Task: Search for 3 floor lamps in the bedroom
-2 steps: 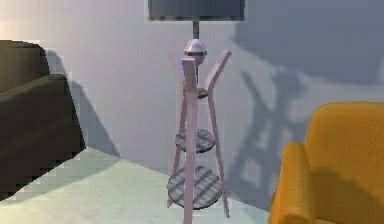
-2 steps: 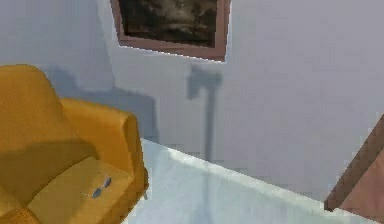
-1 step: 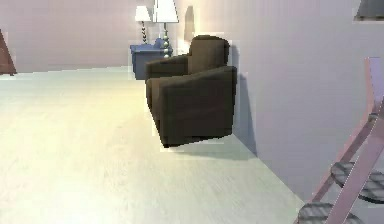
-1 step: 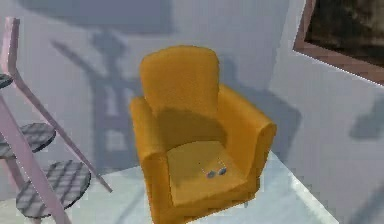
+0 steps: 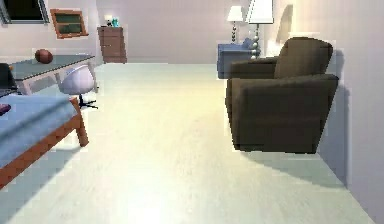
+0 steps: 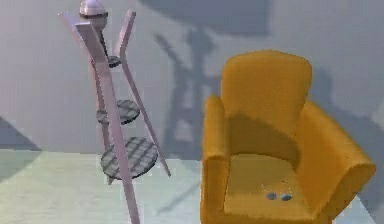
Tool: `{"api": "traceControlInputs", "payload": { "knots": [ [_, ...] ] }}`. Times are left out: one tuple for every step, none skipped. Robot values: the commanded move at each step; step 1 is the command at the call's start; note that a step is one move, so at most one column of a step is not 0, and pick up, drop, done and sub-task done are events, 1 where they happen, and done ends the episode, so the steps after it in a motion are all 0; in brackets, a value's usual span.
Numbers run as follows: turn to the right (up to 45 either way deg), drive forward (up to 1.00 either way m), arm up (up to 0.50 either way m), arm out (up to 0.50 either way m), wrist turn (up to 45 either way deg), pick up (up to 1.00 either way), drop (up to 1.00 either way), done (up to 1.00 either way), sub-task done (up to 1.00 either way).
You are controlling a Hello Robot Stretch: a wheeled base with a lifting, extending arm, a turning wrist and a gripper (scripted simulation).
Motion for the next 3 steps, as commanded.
{"api": "traceControlInputs", "payload": {
  "knots": [
    [0.0,1.0,0.0,0.0,0.0,0.0,0.0,0.0,0.0],
    [-6.0,0.0,0.0,0.0,0.0,0.0,0.0,0.0,0.0],
    [0.0,0.8,0.0,0.0,0.0,0.0,0.0,0.0,0.0]
  ]
}}
